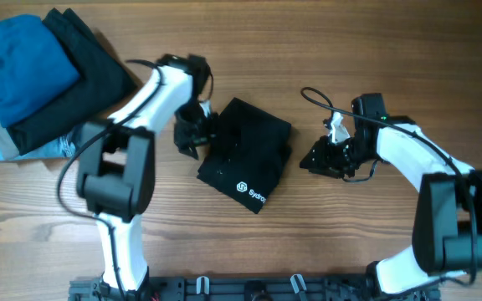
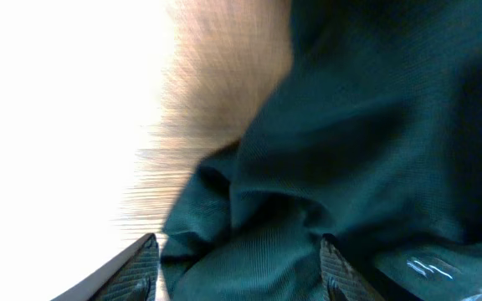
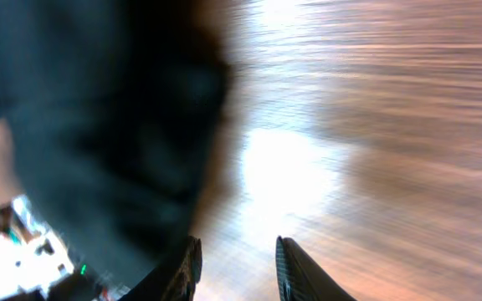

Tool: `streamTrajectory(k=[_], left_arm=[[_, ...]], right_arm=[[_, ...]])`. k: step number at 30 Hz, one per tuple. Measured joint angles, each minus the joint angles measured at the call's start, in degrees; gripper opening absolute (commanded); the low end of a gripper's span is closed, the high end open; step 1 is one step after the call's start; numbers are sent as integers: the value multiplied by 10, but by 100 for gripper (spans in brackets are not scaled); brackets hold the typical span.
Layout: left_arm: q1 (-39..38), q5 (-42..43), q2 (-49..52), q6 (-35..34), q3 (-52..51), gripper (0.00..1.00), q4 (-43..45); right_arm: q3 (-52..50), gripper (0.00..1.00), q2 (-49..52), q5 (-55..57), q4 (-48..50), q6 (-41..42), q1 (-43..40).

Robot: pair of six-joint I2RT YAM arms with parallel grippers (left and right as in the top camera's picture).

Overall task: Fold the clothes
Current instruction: 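Fold the shirt bundle over with both grippers and release, then grasp the folded black shirt with both grippers from either side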

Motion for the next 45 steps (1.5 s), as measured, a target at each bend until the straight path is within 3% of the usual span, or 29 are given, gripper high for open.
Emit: streamTrajectory(k=[1,2,9,18,23,27,30,33,36,39,40,45], left_arm=[[10,-10,-21,-5,4,64,10],[23,-19,-43,-9,8,64,19],[96,-37,-73,-28,15,70,55],[107,-41,-73,-30,15,75,60],[106,-41,-73,-30,15,77,53],[106,-41,-73,-30,15,79,53],[104,-27,-73,-31,15,84,59],[89,-10,-73,-29,15,88,81],[71,21,-73,-19,15,92,100],[59,54,-62,-14,15,93,103],[57,64,-50,-14,15,93,108],[49,109,10,10,15,94,155]], right_arm=[[6,13,-19,-23,-3,-21,4],[9,4,-38,-48,-3,-42,10],[19,4,-77,-125,-3,-148,120],[19,4,82,-119,20,-216,214],[24,4,138,-57,45,-91,210],[65,7,133,21,12,-26,186],[146,8,130,191,-14,-19,134],[193,8,128,273,-77,-25,130],[202,10,102,292,-106,-24,130],[203,31,30,302,-112,-22,130],[204,34,-3,304,-111,-21,130],[211,34,-66,305,-116,-22,130]])
